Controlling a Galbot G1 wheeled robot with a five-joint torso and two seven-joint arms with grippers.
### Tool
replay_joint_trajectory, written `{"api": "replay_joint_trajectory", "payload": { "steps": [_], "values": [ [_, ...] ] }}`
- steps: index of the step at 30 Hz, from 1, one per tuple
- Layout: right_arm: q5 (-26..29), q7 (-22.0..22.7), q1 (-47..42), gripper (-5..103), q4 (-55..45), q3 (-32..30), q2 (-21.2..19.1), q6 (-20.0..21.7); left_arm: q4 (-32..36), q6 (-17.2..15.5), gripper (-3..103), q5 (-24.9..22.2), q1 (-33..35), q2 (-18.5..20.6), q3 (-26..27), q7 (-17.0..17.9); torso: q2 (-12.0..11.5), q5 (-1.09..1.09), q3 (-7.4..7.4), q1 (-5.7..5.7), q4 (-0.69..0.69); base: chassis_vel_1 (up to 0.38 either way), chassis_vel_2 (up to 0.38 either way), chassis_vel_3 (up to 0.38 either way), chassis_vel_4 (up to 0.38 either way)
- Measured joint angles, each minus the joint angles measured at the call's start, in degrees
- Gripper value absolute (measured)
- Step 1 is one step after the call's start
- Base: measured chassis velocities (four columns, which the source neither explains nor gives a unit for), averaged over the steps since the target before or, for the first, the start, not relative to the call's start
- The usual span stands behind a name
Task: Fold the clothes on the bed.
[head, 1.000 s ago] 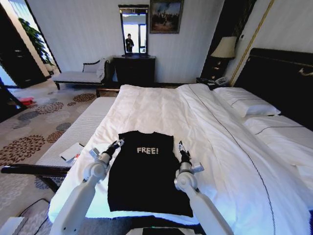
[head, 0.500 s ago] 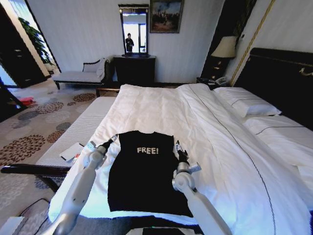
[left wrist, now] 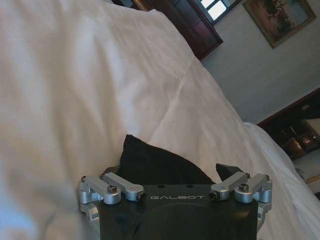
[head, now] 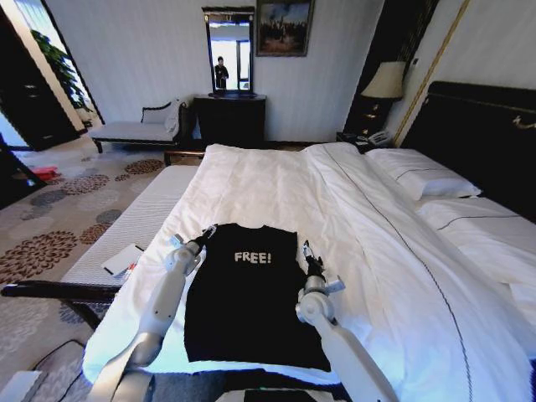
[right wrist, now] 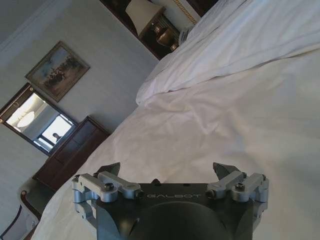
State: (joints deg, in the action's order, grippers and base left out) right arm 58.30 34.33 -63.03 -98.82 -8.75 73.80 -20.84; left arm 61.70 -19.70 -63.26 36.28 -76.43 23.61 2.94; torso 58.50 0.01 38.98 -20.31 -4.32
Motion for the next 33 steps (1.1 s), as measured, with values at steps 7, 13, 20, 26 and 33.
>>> {"api": "replay_joint_trajectory", "payload": {
  "steps": [7,13,20,26,33],
  "values": [
    [0.1,0.04,0.55,100,0.59,0.09,-0.01,0.02,-2.99,1.9,87,2.12,-1.45,-0.28,0.0,-2.16,0.0,0.0,0.0,0.0,0.0,0.0,0.0,0.0,0.0],
    [0.16,0.08,0.93,100,0.8,0.29,0.08,0.02,-3.37,2.76,66,3.41,-1.55,-0.31,0.09,-3.5,0.0,-0.01,0.0,0.0,0.0,0.0,0.0,0.0,0.0],
    [0.25,0.11,1.55,100,1.1,0.44,-0.15,0.15,-3.57,3.6,43,5.11,-1.32,0.03,0.17,-4.27,0.0,-0.01,0.0,0.0,0.0,0.0,0.0,0.0,0.0],
    [-1.79,0.25,2.77,100,1.93,1.11,-0.74,0.06,-3.57,3.66,22,5.37,-1.19,0.07,0.23,-4.32,0.0,-0.01,0.0,0.01,0.0,0.0,0.0,0.0,0.0],
    [-6.02,-0.77,8.42,100,7.96,4.45,-2.57,0.89,-3.91,3.8,2,5.9,-1.67,0.64,-0.04,-4.68,0.0,-0.01,0.0,0.01,-0.01,0.0,0.0,0.0,0.0]
  ]
}}
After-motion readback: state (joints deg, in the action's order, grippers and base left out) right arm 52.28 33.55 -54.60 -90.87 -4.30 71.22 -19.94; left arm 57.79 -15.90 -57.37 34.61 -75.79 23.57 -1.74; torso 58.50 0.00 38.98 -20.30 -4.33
